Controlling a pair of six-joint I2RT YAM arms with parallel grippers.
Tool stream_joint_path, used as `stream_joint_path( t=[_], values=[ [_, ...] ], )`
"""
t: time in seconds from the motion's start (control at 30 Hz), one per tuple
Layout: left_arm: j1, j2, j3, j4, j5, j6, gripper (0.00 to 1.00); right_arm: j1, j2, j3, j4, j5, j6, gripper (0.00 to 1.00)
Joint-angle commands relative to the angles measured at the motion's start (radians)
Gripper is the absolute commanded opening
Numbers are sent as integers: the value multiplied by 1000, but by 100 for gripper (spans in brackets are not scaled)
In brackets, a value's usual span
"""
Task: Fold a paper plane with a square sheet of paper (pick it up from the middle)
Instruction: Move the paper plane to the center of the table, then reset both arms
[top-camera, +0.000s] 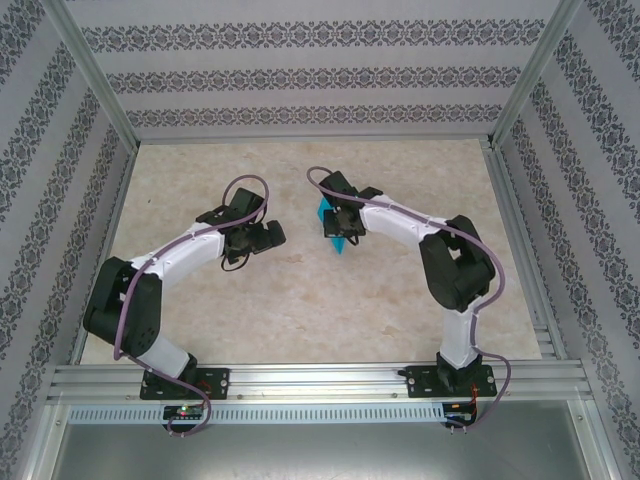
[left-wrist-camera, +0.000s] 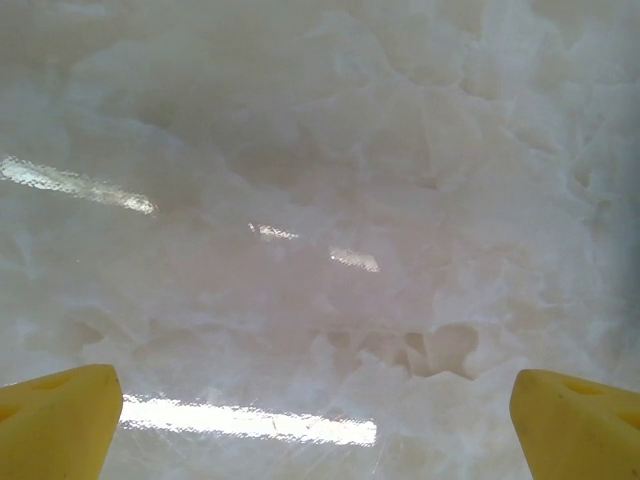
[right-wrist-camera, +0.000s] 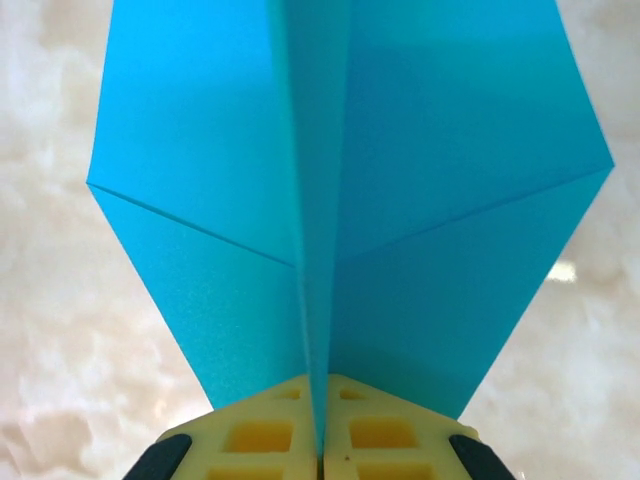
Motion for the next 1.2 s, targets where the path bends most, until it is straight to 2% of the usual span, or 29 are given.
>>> stream_joint_path(
  t=[0.0, 0.13, 0.5, 0.83, 0.9, 1.03, 1.17],
  values=[
    [15, -29, -19, -28, -16, -8, 100, -19, 64, 84, -32, -6, -58, 8],
    [15, -32, -25, -29, -16, -4, 100, -32, 133, 151, -48, -8, -78, 9],
    [19, -33, -35, -3, -2, -7, 100, -57, 241, 199, -64, -19, -55, 12],
    [32, -45, -18, -13, -12, -6, 100, -50, 249, 254, -128, -8, -22, 14],
    [38, -47, 3, -26, -25, 2, 100, -47, 217, 278, -141, -5, -16, 19],
    [57, -51, 66, -63, -80, 34, 100, -37, 115, 309, -158, 8, -4, 36],
    [76, -59, 144, -122, -184, 104, 100, -43, -7, 297, -154, 24, 3, 55]
  ],
)
